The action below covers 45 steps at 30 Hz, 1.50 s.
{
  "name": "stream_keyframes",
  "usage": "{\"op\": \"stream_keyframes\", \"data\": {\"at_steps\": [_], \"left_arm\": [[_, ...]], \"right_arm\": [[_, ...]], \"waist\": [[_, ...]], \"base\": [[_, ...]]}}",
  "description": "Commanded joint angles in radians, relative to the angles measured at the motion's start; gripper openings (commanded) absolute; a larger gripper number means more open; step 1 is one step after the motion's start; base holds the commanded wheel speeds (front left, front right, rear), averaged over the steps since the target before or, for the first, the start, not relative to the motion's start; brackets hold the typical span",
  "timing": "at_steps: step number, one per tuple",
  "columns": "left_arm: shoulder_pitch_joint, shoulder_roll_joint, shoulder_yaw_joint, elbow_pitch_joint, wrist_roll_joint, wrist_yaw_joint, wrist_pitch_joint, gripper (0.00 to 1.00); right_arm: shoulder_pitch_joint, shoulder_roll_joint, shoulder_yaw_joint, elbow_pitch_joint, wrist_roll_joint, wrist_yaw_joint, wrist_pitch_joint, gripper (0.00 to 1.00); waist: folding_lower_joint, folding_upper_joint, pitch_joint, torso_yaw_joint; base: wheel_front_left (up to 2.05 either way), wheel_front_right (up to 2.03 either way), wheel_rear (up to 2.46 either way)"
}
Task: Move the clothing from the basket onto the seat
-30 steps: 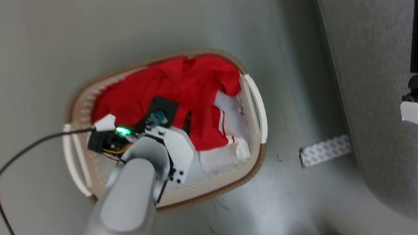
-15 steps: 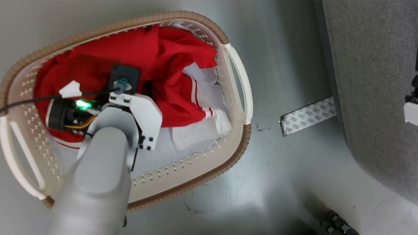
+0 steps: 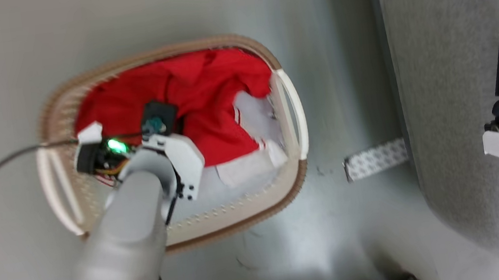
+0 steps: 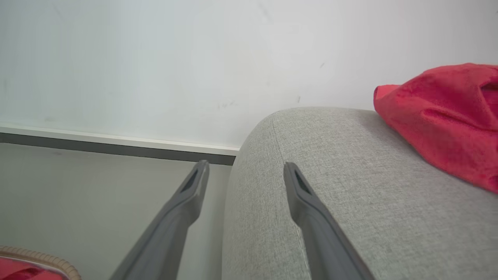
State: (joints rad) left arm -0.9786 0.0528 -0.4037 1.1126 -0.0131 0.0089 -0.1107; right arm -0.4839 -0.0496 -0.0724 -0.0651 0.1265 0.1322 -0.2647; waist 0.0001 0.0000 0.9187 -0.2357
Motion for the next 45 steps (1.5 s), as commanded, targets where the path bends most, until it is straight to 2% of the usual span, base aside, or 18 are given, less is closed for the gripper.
{"op": "stream_keyframes", "data": {"at_steps": [1, 9, 14, 20, 29, 38, 45], "left_arm": [[0.022, 0.002, -0.002, -0.003, -0.013, -0.005, -0.015, 0.0], [0.174, -0.002, -0.075, -0.095, -0.142, -0.039, -0.09, 0.0], [0.279, -0.001, -0.122, -0.184, -0.234, -0.019, -0.097, 0.0], [0.375, 0.0, -0.132, -0.288, -0.28, 0.01, -0.092, 0.0], [0.532, 0.072, -0.098, -0.537, -0.324, 0.057, -0.027, 0.0], [0.681, 0.185, -0.065, -0.849, -0.343, 0.127, 0.095, 0.0], [0.737, 0.241, -0.043, -0.999, -0.349, 0.166, 0.164, 0.0]], "right_arm": [[0.018, -0.001, -0.007, 0.009, -0.005, -0.003, 0.001, 1.0], [0.105, -0.002, -0.044, 0.116, -0.05, -0.003, 0.001, 1.0], [0.2, -0.003, -0.054, 0.174, -0.058, -0.003, 0.001, 1.0], [0.308, -0.003, -0.041, 0.222, -0.072, -0.003, 0.001, 1.0], [0.467, -0.002, -0.012, 0.275, -0.076, -0.003, 0.001, 1.0], [0.566, -0.002, 0.019, 0.284, -0.062, -0.003, 0.001, 1.0], [0.592, -0.002, 0.038, 0.284, -0.065, -0.003, 0.001, 1.0]], "waist": [[-0.0001, 0.0, -0.083, 0.049], [-0.0001, 0.0, -0.348, 0.157], [-0.0001, 0.0, -0.508, 0.208], [-0.0001, 0.0, -0.667, 0.244], [-0.0001, 0.0, -0.889, 0.249], [-0.0001, 0.0, -0.989, 0.221], [-0.0001, 0.0, -1.008, 0.206]], "base": [[0.0, 0.0, 0.0], [0.0, 0.0, 0.0], [0.0, 0.0, 0.0], [0.0, 0.0, 0.0], [0.0, 0.0, 0.0], [0.0, 0.0, 0.0], [0.0, 0.0, 0.0]]}}
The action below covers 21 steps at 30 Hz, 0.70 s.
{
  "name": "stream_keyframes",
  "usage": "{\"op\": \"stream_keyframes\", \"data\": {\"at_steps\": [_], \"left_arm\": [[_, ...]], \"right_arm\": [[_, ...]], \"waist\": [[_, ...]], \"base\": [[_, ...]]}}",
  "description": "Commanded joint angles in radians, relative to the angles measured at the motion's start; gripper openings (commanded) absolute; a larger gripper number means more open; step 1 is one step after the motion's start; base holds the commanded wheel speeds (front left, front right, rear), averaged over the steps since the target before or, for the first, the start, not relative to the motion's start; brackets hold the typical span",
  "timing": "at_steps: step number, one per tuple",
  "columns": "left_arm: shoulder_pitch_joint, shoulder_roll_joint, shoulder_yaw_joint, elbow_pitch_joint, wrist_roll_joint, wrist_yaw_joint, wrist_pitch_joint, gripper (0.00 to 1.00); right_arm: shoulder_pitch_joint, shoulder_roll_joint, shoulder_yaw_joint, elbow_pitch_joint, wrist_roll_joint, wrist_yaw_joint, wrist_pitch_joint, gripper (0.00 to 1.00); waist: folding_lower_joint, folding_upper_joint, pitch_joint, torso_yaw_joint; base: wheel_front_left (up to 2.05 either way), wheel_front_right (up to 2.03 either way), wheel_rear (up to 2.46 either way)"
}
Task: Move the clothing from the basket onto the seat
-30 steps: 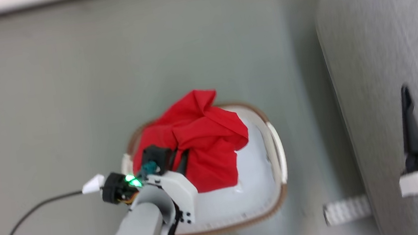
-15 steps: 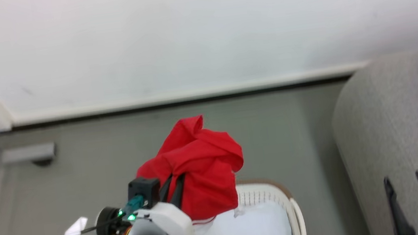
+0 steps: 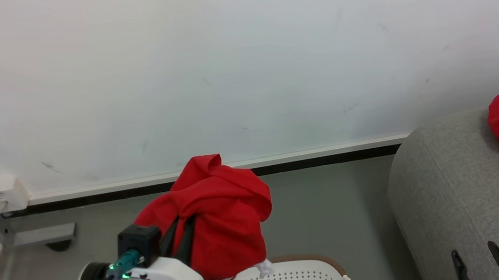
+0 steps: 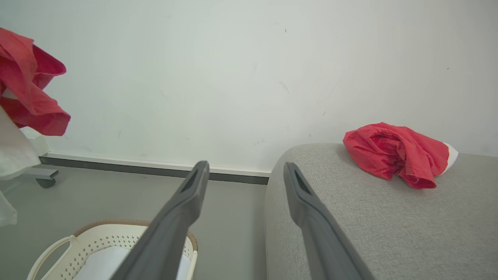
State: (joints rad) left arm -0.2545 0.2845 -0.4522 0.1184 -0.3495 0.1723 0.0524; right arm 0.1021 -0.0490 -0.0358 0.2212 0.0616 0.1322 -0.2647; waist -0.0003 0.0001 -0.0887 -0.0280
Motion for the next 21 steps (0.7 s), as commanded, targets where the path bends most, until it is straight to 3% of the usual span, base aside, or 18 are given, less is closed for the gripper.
{"op": "stream_keyframes", "data": {"at_steps": [1, 11, 15, 21], "left_arm": [[0.018, 0.012, 0.007, -0.019, -0.013, 0.006, 0.006, 0.0], [0.03, 0.021, -0.012, -0.086, -0.005, 0.021, 0.034, 0.0], [0.021, 0.017, -0.022, -0.096, -0.001, 0.019, 0.042, 0.0], [0.003, 0.009, -0.039, -0.101, 0.005, 0.016, 0.048, 0.0]], "right_arm": [[0.005, -0.003, 0.003, -0.003, 0.0, -0.003, 0.001, 1.0], [-0.017, -0.002, 0.067, -0.038, -0.013, -0.003, 0.001, 1.0], [-0.045, -0.002, 0.195, -0.079, -0.027, -0.003, 0.001, 1.0], [-0.136, -0.003, 0.466, -0.078, -0.013, -0.003, 0.043, 1.0]], "waist": [[0.0003, -0.0001, 0.0, -0.003], [0.0003, -0.0001, 0.006, -0.006], [0.0003, -0.0001, 0.011, -0.005], [0.0003, -0.0001, 0.014, -0.002]], "base": [[0.0, 0.0, 0.0], [0.0, 0.0, 0.0], [0.0, 0.0, 0.0], [0.0, 0.0, 0.0]]}}
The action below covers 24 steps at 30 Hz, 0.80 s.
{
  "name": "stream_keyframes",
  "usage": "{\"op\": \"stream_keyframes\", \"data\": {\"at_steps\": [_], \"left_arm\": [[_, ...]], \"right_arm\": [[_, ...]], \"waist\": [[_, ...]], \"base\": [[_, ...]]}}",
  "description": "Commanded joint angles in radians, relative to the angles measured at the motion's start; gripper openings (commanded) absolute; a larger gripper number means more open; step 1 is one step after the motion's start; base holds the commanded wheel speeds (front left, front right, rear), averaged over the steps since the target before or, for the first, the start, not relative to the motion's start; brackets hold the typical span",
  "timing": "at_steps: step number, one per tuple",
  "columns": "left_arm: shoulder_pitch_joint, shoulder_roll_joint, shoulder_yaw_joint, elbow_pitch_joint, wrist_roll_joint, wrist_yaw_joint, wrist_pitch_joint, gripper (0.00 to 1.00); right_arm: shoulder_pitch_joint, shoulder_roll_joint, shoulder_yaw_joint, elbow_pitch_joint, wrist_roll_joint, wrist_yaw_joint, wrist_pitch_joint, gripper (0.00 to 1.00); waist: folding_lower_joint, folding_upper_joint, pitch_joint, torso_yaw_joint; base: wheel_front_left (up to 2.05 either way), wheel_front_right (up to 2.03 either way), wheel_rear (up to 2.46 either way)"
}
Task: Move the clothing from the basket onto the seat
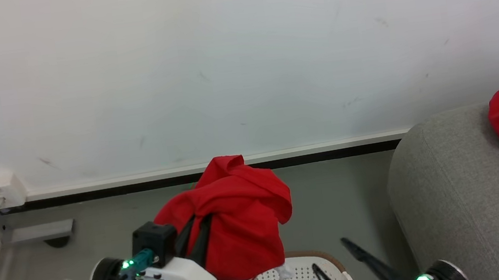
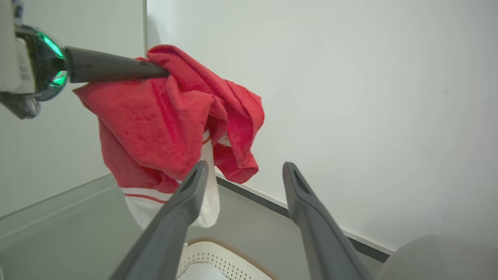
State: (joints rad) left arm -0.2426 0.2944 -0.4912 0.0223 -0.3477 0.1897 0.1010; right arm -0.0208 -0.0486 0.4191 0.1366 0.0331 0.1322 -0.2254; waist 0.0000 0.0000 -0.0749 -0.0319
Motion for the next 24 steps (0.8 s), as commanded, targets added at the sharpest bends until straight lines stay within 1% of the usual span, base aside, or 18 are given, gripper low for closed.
{"op": "stream_keyframes", "data": {"at_steps": [1, 6, 9, 18, 24], "left_arm": [[-0.012, -0.003, -0.003, -0.006, 0.002, -0.003, -0.001, 0.0], [-0.028, -0.013, -0.025, -0.005, 0.007, -0.012, 0.009, 0.0], [-0.042, -0.019, -0.043, -0.012, 0.012, -0.023, 0.013, 0.0], [-0.065, -0.034, -0.088, -0.041, 0.025, -0.04, 0.038, 0.0], [-0.076, -0.048, -0.119, -0.054, 0.025, -0.051, 0.052, 0.0]], "right_arm": [[-0.03, -0.004, 0.043, 0.013, 0.037, -0.003, 0.012, 1.0], [-0.131, -0.004, 0.175, 0.081, 0.079, -0.003, 0.041, 1.0], [-0.191, -0.004, 0.228, 0.145, 0.1, -0.003, 0.038, 1.0], [-0.331, -0.003, 0.295, 0.312, 0.155, -0.003, 0.012, 1.0], [-0.411, -0.003, 0.345, 0.402, 0.228, -0.003, -0.013, 1.0]], "waist": [[0.0, 0.0, 0.0, 0.003], [0.0, 0.0, -0.001, 0.025], [0.0, 0.0, -0.003, 0.04], [0.0, 0.0, -0.002, 0.082], [0.0, 0.0, 0.003, 0.106]], "base": [[0.0, 0.0, 0.0], [0.0, 0.0, 0.0], [0.0, 0.0, 0.0], [0.0, 0.0, 0.0], [0.0, 0.0, 0.0]]}}
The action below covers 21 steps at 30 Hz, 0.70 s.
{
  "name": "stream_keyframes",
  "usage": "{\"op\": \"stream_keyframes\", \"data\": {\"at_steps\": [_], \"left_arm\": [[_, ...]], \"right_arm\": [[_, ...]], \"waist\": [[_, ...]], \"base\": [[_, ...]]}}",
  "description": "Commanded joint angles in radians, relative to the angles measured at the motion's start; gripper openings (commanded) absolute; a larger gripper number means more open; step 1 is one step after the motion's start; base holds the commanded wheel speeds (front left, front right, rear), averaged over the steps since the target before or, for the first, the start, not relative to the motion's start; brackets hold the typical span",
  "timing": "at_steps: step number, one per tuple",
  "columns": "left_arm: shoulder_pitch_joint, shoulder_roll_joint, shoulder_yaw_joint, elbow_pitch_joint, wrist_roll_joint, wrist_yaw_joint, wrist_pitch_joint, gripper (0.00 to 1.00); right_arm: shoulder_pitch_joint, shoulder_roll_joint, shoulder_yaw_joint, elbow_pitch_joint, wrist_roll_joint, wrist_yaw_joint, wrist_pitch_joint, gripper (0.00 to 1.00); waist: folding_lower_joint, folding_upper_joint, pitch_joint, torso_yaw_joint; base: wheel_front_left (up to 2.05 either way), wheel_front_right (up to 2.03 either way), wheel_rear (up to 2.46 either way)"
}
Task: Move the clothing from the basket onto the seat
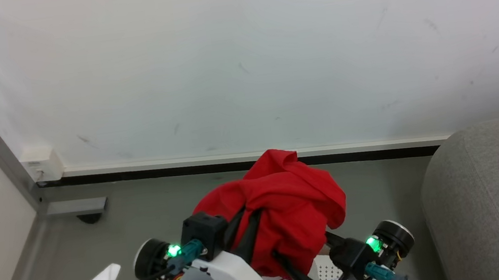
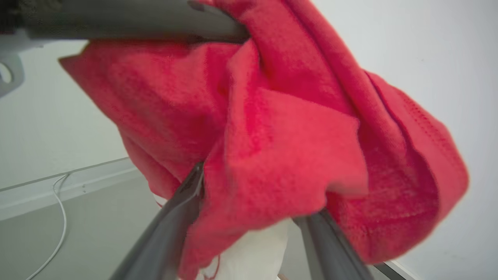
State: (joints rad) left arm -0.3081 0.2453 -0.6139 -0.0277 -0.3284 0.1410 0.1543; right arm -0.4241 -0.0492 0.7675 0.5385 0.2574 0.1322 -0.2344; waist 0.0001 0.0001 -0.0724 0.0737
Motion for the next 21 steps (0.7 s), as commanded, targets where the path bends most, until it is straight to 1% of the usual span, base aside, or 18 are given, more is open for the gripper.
{"op": "stream_keyframes", "data": {"at_steps": [1, 6, 7, 8, 9, 11, 15, 20, 21], "left_arm": [[-0.01, -0.001, 0.001, -0.004, 0.003, -0.004, -0.001, 0.0], [-0.013, -0.011, -0.015, -0.001, -0.004, -0.007, 0.001, 0.0], [-0.014, -0.012, -0.017, 0.0, -0.005, -0.008, 0.001, 0.0], [-0.013, -0.013, -0.019, 0.001, -0.006, -0.009, 0.001, 0.0], [-0.013, -0.013, -0.02, 0.003, -0.007, -0.009, 0.0, 0.0], [-0.013, -0.012, -0.02, 0.006, -0.008, -0.007, -0.003, 0.0], [-0.01, -0.007, -0.016, 0.011, -0.01, -0.001, -0.01, 0.0], [-0.007, -0.008, -0.013, 0.02, -0.012, 0.008, -0.021, 0.01], [-0.007, -0.008, -0.013, 0.022, -0.01, 0.009, -0.021, 0.23]], "right_arm": [[-0.014, -0.002, 0.009, 0.009, 0.022, -0.003, -0.005, 1.0], [-0.057, -0.002, 0.083, 0.049, 0.103, -0.003, -0.015, 1.0], [-0.06, -0.003, 0.095, 0.054, 0.125, -0.003, -0.016, 0.82], [-0.067, -0.003, 0.106, 0.057, 0.149, -0.003, -0.016, 0.22], [-0.075, -0.003, 0.113, 0.056, 0.169, -0.003, -0.019, 0.0], [-0.084, -0.003, 0.129, 0.059, 0.203, -0.003, -0.023, 0.0], [-0.105, -0.003, 0.151, 0.07, 0.224, -0.003, -0.029, 0.0], [-0.117, -0.003, 0.135, 0.076, 0.228, -0.003, -0.031, 0.0], [-0.118, -0.002, 0.13, 0.07, 0.224, -0.003, -0.031, 0.0]], "waist": [[-0.0001, -0.0001, 0.001, 0.004], [-0.0001, -0.0001, 0.005, 0.015], [-0.0001, -0.0001, 0.006, 0.017], [-0.0001, -0.0001, 0.008, 0.018], [-0.0001, -0.0001, 0.01, 0.02], [-0.0001, -0.0001, 0.012, 0.02], [-0.0001, -0.0001, 0.019, 0.017], [-0.0001, -0.0001, 0.025, 0.005], [-0.0001, -0.0001, 0.026, 0.002]], "base": [[0.0, 0.0, 0.0], [0.0, 0.0, 0.0], [0.0, 0.0, 0.0], [0.0, 0.0, 0.0], [0.0, 0.0, 0.0], [0.0, 0.0, 0.0], [0.0, 0.0, 0.0], [0.0, 0.0, 0.0], [0.0, 0.0, 0.0]]}}
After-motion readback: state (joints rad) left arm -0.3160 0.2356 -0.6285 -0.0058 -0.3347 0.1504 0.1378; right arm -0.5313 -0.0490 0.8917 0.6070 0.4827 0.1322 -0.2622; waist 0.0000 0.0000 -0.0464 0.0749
